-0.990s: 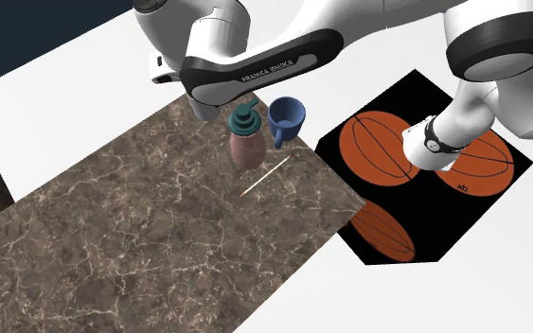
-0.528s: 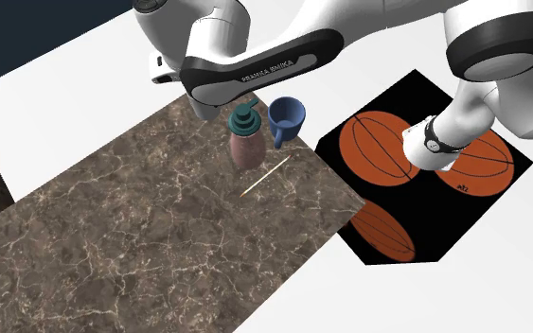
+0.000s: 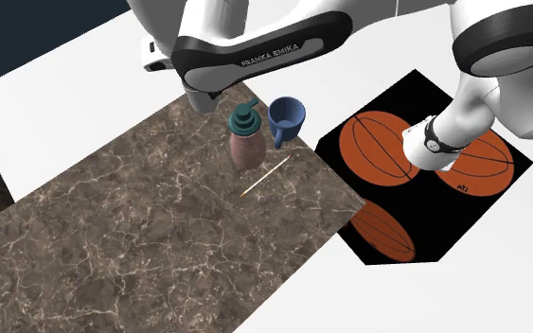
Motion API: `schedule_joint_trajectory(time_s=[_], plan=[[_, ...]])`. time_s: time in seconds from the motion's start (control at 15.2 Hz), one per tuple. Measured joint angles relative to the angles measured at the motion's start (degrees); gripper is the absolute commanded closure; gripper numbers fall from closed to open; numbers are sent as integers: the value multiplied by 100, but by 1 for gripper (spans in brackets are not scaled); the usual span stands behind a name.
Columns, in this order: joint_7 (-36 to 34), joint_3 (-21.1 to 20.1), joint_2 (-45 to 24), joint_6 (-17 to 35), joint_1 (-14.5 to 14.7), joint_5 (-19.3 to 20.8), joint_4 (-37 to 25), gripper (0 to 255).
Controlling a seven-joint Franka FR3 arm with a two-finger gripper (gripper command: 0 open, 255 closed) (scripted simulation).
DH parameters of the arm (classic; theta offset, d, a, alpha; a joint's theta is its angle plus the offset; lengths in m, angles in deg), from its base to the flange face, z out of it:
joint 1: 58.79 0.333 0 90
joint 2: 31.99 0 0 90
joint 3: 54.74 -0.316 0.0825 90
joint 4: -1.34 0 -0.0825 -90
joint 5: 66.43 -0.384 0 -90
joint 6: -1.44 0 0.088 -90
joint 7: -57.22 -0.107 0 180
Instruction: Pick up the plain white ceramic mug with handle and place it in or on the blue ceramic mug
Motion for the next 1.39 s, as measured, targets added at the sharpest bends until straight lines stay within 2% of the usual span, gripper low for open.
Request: schedule_joint_trajectory(time_s=[0.53,1.39], plan=[[11,48,179,-532,6,70,-370,255],[84,84,194,-1521,-112,80,-1366,255]])
